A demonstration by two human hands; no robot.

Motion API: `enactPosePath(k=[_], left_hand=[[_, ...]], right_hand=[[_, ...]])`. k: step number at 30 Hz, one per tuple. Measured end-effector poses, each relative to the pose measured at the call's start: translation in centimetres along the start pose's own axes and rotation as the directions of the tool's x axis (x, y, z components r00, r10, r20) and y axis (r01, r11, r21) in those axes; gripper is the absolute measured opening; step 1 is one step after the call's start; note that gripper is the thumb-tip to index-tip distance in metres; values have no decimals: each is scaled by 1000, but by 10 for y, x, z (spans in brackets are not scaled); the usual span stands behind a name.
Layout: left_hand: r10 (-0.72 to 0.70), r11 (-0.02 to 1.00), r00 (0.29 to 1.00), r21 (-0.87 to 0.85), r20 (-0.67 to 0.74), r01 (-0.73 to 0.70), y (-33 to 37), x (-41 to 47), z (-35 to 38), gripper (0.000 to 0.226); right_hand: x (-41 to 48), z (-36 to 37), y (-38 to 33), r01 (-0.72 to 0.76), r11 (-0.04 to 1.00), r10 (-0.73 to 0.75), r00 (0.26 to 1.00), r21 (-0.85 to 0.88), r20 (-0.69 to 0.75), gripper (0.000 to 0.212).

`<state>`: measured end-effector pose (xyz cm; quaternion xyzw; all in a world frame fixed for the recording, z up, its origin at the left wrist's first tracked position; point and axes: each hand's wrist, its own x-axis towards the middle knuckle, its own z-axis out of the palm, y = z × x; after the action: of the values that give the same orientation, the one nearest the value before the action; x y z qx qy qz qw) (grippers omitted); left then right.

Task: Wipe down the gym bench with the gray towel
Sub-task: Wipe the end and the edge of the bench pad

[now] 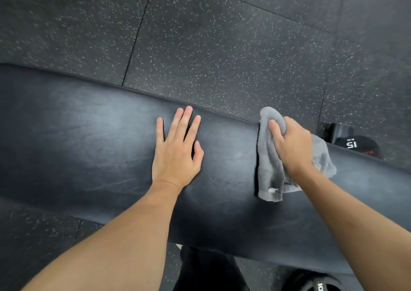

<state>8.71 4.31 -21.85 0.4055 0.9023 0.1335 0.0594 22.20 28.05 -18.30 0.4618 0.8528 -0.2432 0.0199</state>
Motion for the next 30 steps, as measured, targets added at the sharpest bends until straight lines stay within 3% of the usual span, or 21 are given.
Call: enactPosePath(k=[6,10,14,20,26,30], left_hand=[[-3,1000,1000,22,23,3,0,0,-1,60],[-27,999,999,35,22,27,-1,1,0,60],[-17,1000,1000,22,24,16,0,1,-2,59],[-15,999,999,29,46,14,1,1,-3,61],[20,1000,997,-21,70,-18,-2,1,-8,59],[103,990,991,-108,89,-94,-56,-1,-41,56]], right_hand=[[15,52,-105,258,966,-247,939,-13,237,36],[15,73,-127,390,921,-383,900,9,206,39],[9,72,-104,389,921,-383,916,-23,120,48],[-7,76,-96,266,960,-272,960,-87,-68,45],[-10,75,-102,237,969,-242,966,-67,-88,43],[-11,72,-110,205,975,-211,976,-88,-60,41]])
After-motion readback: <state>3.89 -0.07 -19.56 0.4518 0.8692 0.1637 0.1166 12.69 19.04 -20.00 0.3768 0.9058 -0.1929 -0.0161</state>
